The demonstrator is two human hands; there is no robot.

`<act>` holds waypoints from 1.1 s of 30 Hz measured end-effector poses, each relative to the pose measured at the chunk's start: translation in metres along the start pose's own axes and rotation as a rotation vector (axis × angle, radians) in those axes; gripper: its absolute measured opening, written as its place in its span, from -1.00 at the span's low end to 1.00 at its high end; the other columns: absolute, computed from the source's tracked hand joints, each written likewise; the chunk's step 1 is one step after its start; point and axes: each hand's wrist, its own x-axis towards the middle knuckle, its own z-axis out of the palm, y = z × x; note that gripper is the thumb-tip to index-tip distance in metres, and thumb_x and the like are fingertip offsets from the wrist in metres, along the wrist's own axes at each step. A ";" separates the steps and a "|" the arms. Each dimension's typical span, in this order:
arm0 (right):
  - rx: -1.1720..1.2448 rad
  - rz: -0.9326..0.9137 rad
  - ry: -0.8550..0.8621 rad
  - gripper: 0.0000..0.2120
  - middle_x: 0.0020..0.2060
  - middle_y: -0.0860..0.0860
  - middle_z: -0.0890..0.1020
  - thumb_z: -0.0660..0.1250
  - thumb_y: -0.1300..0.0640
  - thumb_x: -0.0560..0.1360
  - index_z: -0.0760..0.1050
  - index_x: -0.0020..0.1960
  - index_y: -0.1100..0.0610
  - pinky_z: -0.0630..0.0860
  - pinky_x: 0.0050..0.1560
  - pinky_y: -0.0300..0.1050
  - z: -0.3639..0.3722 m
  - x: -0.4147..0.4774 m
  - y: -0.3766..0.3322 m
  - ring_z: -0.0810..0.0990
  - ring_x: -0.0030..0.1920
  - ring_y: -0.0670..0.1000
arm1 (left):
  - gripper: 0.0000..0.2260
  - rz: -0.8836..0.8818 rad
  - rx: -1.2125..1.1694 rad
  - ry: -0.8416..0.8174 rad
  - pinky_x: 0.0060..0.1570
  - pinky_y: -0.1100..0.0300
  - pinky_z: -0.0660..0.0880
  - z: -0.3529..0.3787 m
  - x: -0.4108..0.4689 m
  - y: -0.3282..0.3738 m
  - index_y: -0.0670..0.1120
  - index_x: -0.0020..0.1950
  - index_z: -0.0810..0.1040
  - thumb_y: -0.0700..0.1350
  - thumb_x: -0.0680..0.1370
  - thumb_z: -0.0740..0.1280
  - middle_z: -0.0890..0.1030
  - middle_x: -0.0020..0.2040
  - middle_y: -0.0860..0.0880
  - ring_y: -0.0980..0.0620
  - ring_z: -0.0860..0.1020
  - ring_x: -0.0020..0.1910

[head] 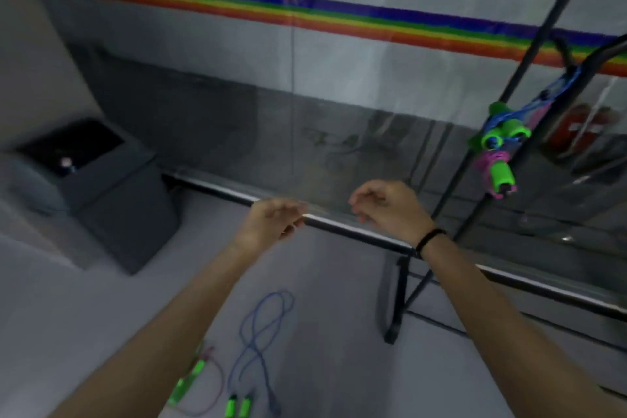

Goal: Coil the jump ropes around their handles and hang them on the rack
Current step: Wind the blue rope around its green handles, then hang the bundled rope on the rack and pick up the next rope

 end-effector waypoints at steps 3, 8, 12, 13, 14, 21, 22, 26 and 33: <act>0.010 0.002 -0.112 -0.83 -0.34 0.08 0.61 0.29 0.24 0.47 0.53 -0.26 0.07 0.47 -0.35 -0.33 0.049 -0.001 -0.003 0.57 -0.34 -0.01 | -0.80 -0.071 0.034 0.064 -0.46 0.45 0.40 -0.042 -0.023 -0.027 -0.04 -0.21 0.59 -0.24 0.55 0.26 0.57 -0.50 0.12 0.25 0.44 -0.54; 0.018 0.032 -0.252 -0.90 -0.36 -0.01 0.59 0.26 0.20 0.50 0.53 -0.17 0.14 0.44 -0.45 -0.43 0.135 -0.003 -0.004 0.54 -0.47 -0.24 | -0.77 -0.180 0.055 0.094 -0.44 0.46 0.40 -0.103 -0.051 -0.075 -0.02 -0.20 0.58 -0.25 0.57 0.22 0.57 -0.50 0.13 0.26 0.43 -0.55; 0.078 0.116 -0.275 -0.89 -0.34 0.00 0.60 0.26 0.18 0.50 0.52 -0.17 0.13 0.40 -0.48 -0.47 0.208 -0.010 -0.005 0.53 -0.50 -0.28 | -0.75 -0.218 0.124 0.085 -0.45 0.45 0.40 -0.156 -0.065 -0.114 -0.02 -0.22 0.59 -0.29 0.55 0.23 0.57 -0.49 0.10 0.26 0.43 -0.55; 0.091 0.138 -0.272 -0.89 -0.33 0.01 0.60 0.26 0.18 0.51 0.52 -0.17 0.13 0.40 -0.48 -0.47 0.227 -0.011 -0.004 0.54 -0.49 -0.27 | -0.76 -0.222 0.135 0.084 -0.46 0.45 0.40 -0.169 -0.068 -0.124 -0.03 -0.22 0.59 -0.29 0.54 0.24 0.57 -0.48 0.09 0.26 0.43 -0.56; 0.102 0.163 -0.266 -0.89 -0.31 0.03 0.60 0.26 0.18 0.51 0.51 -0.18 0.13 0.41 -0.49 -0.46 0.245 -0.013 -0.004 0.55 -0.46 -0.24 | -0.77 -0.232 0.143 0.078 -0.47 0.45 0.40 -0.183 -0.070 -0.134 -0.05 -0.22 0.59 -0.29 0.54 0.24 0.57 -0.47 0.08 0.26 0.43 -0.56; 0.183 0.310 -0.218 -0.90 -0.29 0.02 0.60 0.24 0.17 0.51 0.51 -0.11 0.14 0.49 -0.38 -0.30 0.353 -0.019 0.025 0.56 -0.34 -0.08 | -0.87 -0.272 0.219 -0.009 -0.48 0.46 0.39 -0.242 -0.074 -0.211 -0.17 -0.10 0.60 -0.28 0.54 0.25 0.57 -0.37 -0.03 0.27 0.44 -0.57; 0.177 0.338 -0.222 -0.90 -0.29 0.04 0.60 0.24 0.18 0.51 0.52 -0.10 0.15 0.48 -0.40 -0.30 0.368 -0.021 0.036 0.55 -0.35 -0.09 | -0.87 -0.275 0.220 -0.015 -0.48 0.46 0.39 -0.246 -0.072 -0.223 -0.18 -0.08 0.60 -0.28 0.54 0.25 0.56 -0.34 -0.06 0.26 0.44 -0.57; 0.171 0.495 -0.233 -0.90 -0.39 0.03 0.55 0.23 0.22 0.49 0.50 -0.17 0.16 0.44 -0.51 -0.34 0.450 -0.029 0.133 0.51 -0.54 -0.20 | -0.86 -0.244 0.203 -0.036 -0.47 0.44 0.40 -0.248 -0.050 -0.308 -0.21 -0.08 0.61 -0.29 0.54 0.25 0.56 -0.33 -0.09 0.23 0.44 -0.56; 0.031 0.653 -0.261 -0.77 -0.36 0.10 0.59 0.20 0.20 0.45 0.48 -0.37 0.09 0.54 -0.35 -0.16 0.618 -0.051 0.386 0.54 -0.43 -0.01 | -0.84 -0.167 0.101 -0.033 -0.50 0.45 0.40 -0.222 -0.001 -0.561 -0.14 -0.20 0.59 -0.29 0.53 0.27 0.56 -0.52 0.07 0.25 0.45 -0.57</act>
